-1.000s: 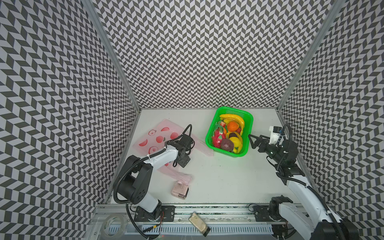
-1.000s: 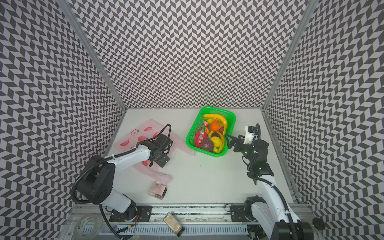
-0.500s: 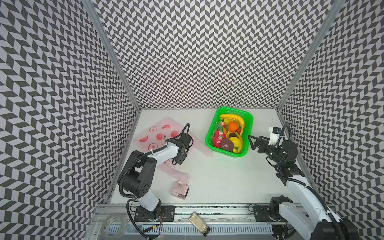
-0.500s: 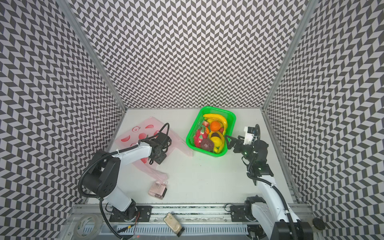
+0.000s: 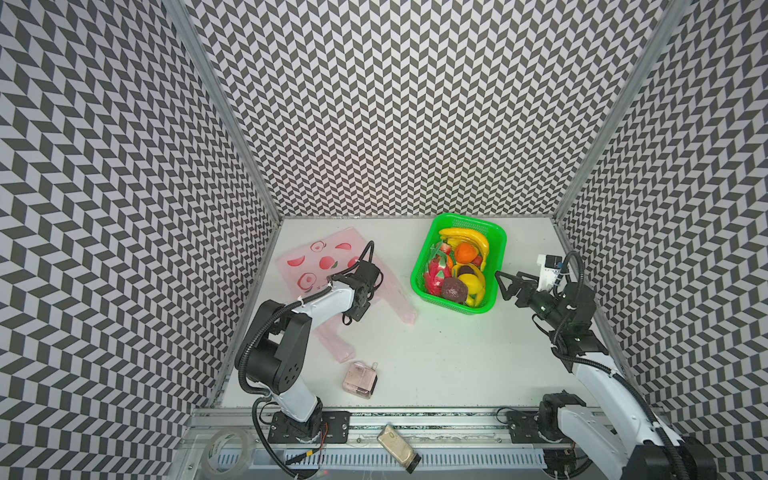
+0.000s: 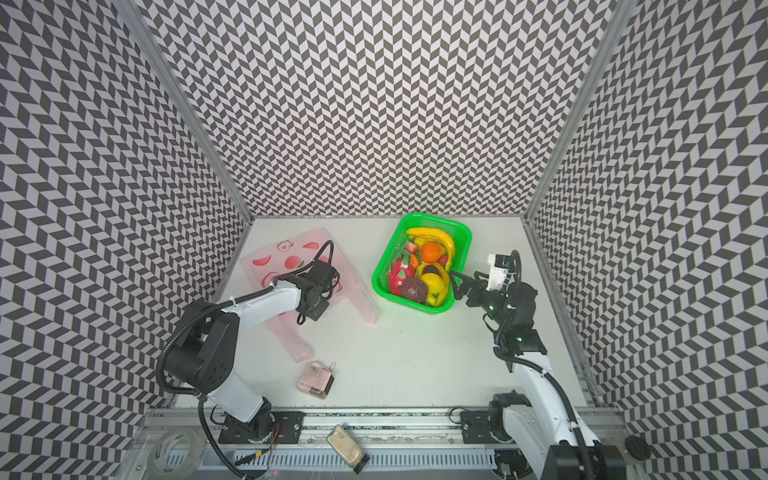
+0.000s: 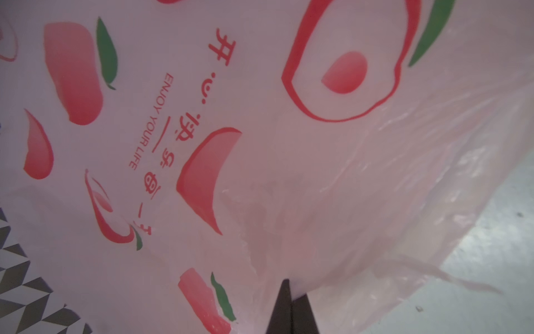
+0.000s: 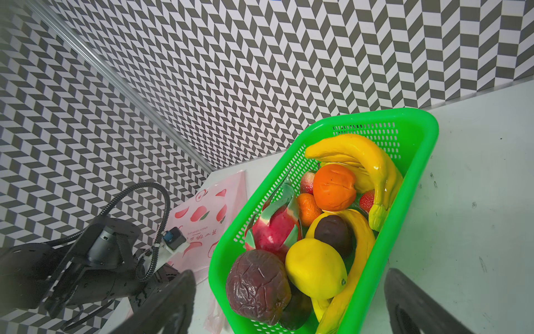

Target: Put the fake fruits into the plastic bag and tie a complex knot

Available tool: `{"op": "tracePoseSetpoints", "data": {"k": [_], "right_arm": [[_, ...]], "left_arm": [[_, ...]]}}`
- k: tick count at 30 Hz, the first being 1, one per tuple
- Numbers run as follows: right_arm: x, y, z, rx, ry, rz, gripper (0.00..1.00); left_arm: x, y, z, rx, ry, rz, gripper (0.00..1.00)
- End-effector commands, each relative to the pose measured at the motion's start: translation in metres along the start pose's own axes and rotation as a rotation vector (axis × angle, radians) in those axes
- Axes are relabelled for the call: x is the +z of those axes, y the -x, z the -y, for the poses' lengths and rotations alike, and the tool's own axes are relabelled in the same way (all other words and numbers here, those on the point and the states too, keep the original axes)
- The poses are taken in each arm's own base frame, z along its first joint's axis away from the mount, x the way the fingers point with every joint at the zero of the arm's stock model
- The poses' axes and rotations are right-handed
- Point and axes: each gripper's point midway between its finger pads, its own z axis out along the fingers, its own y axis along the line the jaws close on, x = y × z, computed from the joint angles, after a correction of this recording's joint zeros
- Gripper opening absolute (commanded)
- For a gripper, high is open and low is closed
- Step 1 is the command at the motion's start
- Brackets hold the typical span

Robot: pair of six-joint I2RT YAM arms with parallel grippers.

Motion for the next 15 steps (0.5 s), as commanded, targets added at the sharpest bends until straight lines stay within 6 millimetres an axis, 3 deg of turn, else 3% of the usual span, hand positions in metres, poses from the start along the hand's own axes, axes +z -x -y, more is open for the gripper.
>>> {"op": "tracePoseSetpoints", "data": {"k": [1, 10, 15], "right_arm": [[-0.003, 0.008, -0.013, -0.025, 0.059, 0.038, 0.99], [0.001, -0.001, -0.062, 0.032, 0.276, -0.035, 0.99], [0.010, -0.023, -0.099, 0.034, 0.348, -0.103, 0.99]], "left_arm": [[-0.029, 0.028, -0.014, -0.051, -0.014, 0.125, 0.00], [-0.106, 0.064, -0.025, -0.193, -0.188, 0.283, 0.00], [-0.128, 0.070, -0.066, -0.283, -0.149, 0.290, 0.00]]}}
